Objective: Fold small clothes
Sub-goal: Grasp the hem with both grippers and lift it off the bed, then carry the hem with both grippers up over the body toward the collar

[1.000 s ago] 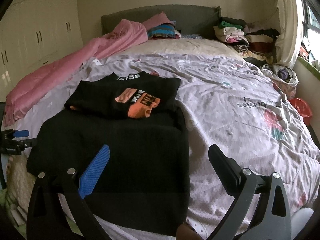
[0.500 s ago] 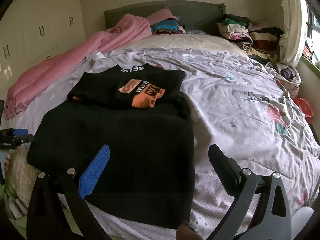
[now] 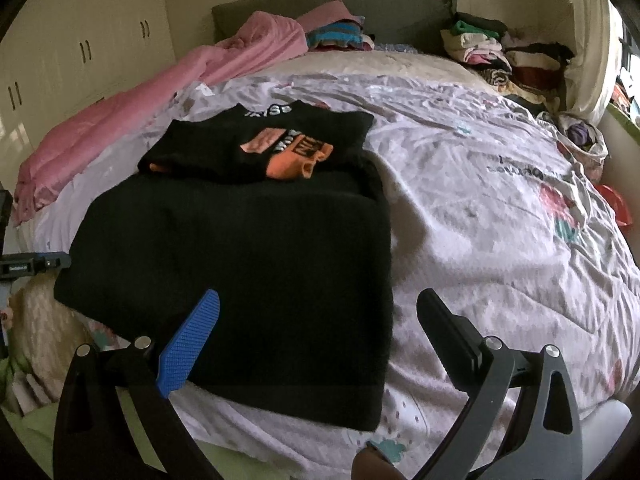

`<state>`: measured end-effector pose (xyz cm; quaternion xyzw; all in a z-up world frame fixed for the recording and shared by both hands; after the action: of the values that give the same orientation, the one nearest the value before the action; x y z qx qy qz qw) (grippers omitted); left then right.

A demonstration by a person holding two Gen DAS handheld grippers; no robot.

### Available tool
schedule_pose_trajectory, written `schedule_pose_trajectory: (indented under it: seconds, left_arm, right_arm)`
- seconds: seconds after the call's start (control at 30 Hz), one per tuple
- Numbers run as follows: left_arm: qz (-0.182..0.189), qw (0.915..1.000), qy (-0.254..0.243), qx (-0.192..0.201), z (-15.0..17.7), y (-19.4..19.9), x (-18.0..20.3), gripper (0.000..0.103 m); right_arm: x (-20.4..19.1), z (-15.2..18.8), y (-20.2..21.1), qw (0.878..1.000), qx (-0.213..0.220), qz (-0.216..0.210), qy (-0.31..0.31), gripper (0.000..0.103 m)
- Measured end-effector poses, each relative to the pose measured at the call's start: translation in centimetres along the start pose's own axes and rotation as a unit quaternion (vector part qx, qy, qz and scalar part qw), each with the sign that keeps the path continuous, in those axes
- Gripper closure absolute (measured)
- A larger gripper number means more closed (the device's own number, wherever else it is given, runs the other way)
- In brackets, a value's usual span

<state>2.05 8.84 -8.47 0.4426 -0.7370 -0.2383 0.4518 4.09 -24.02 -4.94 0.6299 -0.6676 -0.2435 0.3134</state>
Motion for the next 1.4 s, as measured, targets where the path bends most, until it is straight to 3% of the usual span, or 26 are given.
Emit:
schedule_pose_trajectory:
  seconds: [0.1, 0.17, 0.5, 0.57, 0.6, 0.63, 0.77, 0.8, 0.83, 0.9, 0.97, 1.07, 1.17, 1.4]
  left_arm:
    - [-0.016, 0.9999, 0.006, -0.001, 0.3, -0.2, -0.3, 0.065]
    - [-0.016, 0.9998, 0.010, -0.002, 0.4, -0.1, -0.5, 0.056]
    - [-0.021, 0.9995, 0.005, -0.022, 1.5, -1.7, -0.8, 0.056]
    - [-0.022, 0.9995, 0.004, -0.021, 1.5, -1.7, -0.7, 0.056]
    - [-0.020, 0.9996, 0.004, -0.020, 1.4, -1.7, -0.7, 0.056]
    - [-0.018, 0.9996, 0.005, -0.020, 1.4, -1.6, -0.8, 0.056]
    - [-0.019, 0.9996, 0.007, -0.021, 1.5, -1.7, -1.0, 0.056]
    - [-0.020, 0.9996, 0.007, -0.021, 1.5, -1.6, -1.1, 0.056]
    - [-0.021, 0.9995, 0.007, -0.022, 1.5, -1.7, -1.2, 0.057]
    - [-0.021, 0.9996, 0.005, -0.021, 1.3, -1.7, -1.1, 0.065]
    - [-0.013, 0.9999, 0.004, -0.009, 1.2, -1.1, -0.8, 0.086]
    - [-0.004, 1.0000, 0.005, 0.007, 0.9, 0.0, -0.8, 0.096]
    - [0.011, 0.9997, 0.008, 0.018, 0.6, 1.0, -0.9, 0.100]
    - [0.037, 0.9972, -0.007, 0.064, -1.2, 4.0, 0.6, 0.101]
  right_arm:
    - [0.5, 0.6, -0.1, 1.000, -0.008, 0.004, -0.002, 0.005]
    - [0.9, 1.1, -0.1, 1.000, -0.016, 0.004, -0.005, 0.005]
    - [2.0, 3.9, -1.4, 0.997, -0.068, -0.029, -0.023, 0.005]
    - [1.9, 4.2, -1.8, 0.996, -0.076, -0.042, -0.025, 0.016]
    - [1.9, 4.4, -2.2, 0.995, -0.083, -0.048, -0.025, 0.032]
    - [1.8, 4.6, -2.5, 0.994, -0.088, -0.051, -0.024, 0.040]
    - [1.4, 5.4, -4.2, 0.994, -0.097, -0.045, -0.019, 0.057]
    - [1.4, 5.5, -4.1, 0.995, -0.093, -0.044, -0.016, 0.065]
    - [1.3, 5.4, -3.8, 0.995, -0.084, -0.046, -0.011, 0.083]
    - [1.5, 5.0, -2.9, 0.997, -0.065, -0.038, -0.008, 0.094]
    - [1.8, 4.1, -1.6, 0.999, -0.031, -0.041, -0.013, 0.095]
    - [2.0, 2.5, 0.4, 0.998, 0.014, -0.049, -0.022, 0.096]
    - [2.2, 0.8, 1.9, 0.997, 0.049, -0.050, -0.027, 0.096]
    - [3.3, -1.3, 2.8, 0.992, 0.080, -0.061, -0.072, 0.096]
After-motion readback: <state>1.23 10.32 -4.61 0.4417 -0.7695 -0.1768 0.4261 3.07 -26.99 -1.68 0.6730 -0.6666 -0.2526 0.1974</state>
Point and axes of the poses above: each gripper's, at about its wrist camera, not at the fingertips, and y roughly against the way its jaws point, x to its right, z to its underside, the point moved 2 cm from there along -y, roughly the way its jaws point, and after that the axes turned 14 degrees about z, right-handed, at the moved point
